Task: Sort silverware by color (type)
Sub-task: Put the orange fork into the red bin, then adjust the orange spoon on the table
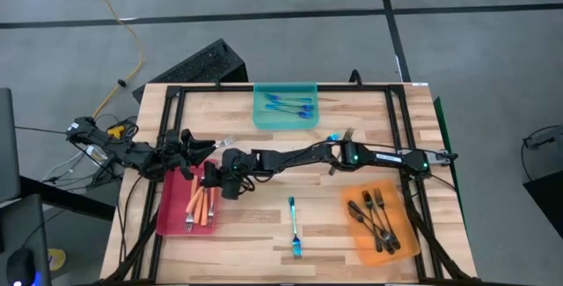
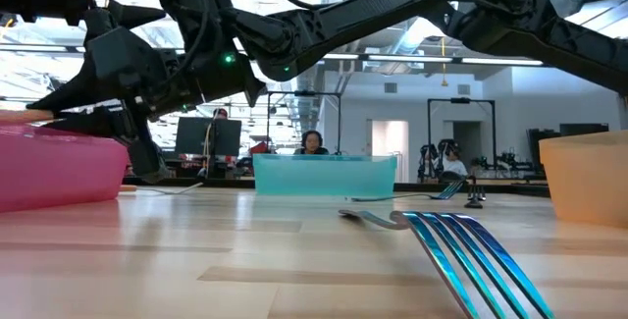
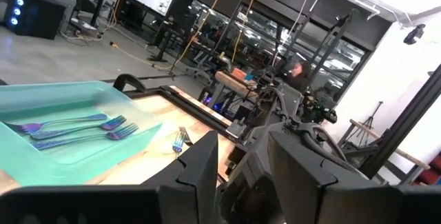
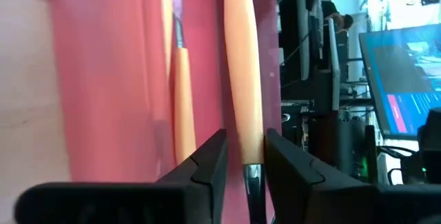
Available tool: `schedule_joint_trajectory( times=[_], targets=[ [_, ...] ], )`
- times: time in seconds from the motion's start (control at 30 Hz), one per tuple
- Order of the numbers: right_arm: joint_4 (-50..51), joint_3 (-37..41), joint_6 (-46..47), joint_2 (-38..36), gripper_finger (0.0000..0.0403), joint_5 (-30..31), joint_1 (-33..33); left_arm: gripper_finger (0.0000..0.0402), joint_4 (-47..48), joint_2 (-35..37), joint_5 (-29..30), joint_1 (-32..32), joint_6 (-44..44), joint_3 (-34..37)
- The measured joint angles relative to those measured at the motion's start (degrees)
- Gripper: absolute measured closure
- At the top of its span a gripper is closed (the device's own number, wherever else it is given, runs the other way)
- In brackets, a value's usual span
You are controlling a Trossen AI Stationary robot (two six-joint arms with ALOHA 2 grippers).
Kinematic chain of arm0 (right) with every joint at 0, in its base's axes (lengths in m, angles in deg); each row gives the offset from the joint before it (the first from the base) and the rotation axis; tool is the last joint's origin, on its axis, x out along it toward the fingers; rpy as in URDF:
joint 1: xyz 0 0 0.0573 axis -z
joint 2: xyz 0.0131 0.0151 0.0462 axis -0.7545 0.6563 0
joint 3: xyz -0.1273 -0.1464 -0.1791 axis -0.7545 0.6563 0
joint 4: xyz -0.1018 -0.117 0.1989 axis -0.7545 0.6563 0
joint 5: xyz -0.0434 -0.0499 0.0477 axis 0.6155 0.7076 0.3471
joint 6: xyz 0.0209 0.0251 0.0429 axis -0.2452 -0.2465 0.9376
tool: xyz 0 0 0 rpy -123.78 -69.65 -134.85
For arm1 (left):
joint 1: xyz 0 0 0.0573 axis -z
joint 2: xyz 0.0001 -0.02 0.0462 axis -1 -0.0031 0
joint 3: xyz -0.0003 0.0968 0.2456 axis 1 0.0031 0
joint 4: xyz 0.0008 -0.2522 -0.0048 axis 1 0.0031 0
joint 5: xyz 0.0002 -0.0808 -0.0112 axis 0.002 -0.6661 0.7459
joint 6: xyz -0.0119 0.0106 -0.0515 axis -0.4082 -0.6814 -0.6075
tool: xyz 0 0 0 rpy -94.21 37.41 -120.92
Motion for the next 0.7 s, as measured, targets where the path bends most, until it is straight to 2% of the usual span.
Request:
schedule_joint_trajectory(
  times=[0.37, 0.7],
  targets=[
    [-0.4, 0.0, 0.5, 0.0, 0.0201, 0.0, 0.0, 0.029, 0.0, 0.0, 0.0, 0.0, 0.0, 0.0],
    [-0.5, 0.1, 0.4, 0.1, 0.0197, 0.1, -0.1, 0.029, 0.0, 0.0, 0.0, 0.0, 0.9, 0.0]
  ],
)
